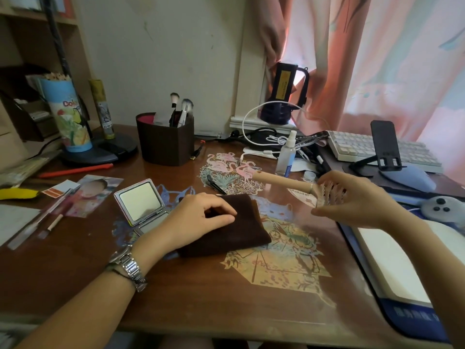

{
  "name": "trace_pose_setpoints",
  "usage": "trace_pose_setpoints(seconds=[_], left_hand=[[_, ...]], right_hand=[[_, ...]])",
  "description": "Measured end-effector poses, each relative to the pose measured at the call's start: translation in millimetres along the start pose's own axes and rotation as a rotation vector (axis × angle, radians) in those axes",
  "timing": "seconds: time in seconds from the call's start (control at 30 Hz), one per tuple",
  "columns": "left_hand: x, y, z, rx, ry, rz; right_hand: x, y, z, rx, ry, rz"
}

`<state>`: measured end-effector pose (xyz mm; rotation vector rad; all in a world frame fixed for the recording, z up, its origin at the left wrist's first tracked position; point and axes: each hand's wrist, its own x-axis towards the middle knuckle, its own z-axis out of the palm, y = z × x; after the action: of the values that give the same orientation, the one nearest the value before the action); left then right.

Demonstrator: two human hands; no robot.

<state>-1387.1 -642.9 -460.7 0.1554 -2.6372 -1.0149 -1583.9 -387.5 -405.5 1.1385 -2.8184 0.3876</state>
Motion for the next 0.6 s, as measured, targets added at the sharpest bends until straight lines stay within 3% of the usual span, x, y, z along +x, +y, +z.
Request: trace_pose_setpoints(seconds=[0.23, 0.6], left_hand=[[6, -8, -12, 0.015, 0.254, -0.064], [10, -21, -15, 0.052, 0.287, -0.126]], right_hand=[[49, -42, 19, 0.050, -0.037, -0.045], [119, -91, 65, 0.120, -0.120, 0.004]])
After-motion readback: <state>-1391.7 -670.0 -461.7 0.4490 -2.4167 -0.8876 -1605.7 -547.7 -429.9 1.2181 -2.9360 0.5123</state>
